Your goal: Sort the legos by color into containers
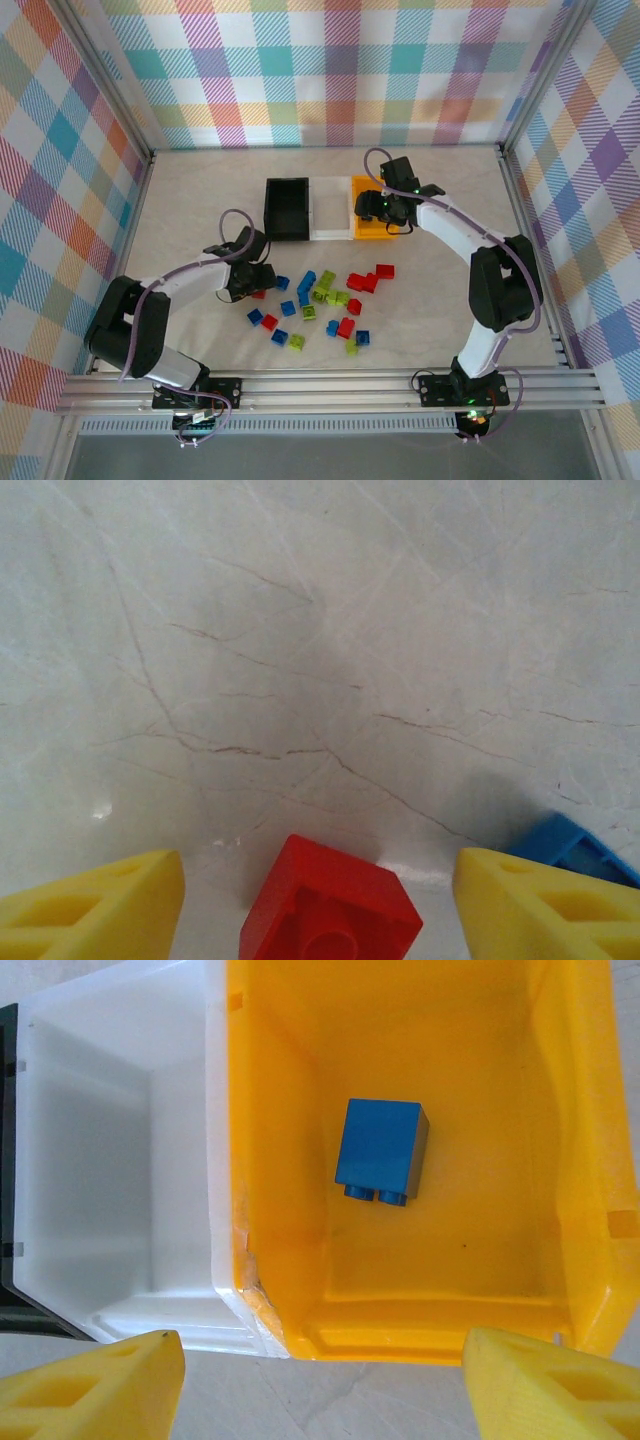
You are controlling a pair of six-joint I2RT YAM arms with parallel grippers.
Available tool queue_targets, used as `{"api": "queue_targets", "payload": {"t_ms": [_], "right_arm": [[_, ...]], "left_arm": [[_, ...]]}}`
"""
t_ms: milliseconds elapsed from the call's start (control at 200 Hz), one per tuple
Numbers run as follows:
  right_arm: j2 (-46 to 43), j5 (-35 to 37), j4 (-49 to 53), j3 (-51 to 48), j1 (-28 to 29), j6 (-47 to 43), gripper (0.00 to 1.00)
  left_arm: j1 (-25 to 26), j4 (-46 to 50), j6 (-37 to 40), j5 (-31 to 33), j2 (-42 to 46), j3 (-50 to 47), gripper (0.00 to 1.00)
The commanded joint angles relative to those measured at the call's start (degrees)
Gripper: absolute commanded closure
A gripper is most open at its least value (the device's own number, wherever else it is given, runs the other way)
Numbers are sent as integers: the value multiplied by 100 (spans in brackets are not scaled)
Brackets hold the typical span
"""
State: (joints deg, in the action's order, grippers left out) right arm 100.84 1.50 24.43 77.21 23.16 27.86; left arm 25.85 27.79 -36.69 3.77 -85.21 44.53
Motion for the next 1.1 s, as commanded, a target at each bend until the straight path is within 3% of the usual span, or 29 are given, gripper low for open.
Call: {"api": "queue_targets", "payload": {"t_ms": [0,325,525,730,1095], "right_arm": [[-207,62,-126,-100,-31,62,26],[-241,122,-101,-83,-57,75,26],[-325,90,-122,-176,-57,97,26],[-516,37,-203,-448,-57,141,26],[-815,-58,-253,-943,-57,140,26]], "left_arm": [[100,-88,-50,-120,-180,-208,34],[166,-21,-117,-104,-54,-231,58],[163,149,-202,-177,134,149,64],[5,426,-113,197,-138,1723,65],[-123,1052,438,1459,-2423,4883,66]]}}
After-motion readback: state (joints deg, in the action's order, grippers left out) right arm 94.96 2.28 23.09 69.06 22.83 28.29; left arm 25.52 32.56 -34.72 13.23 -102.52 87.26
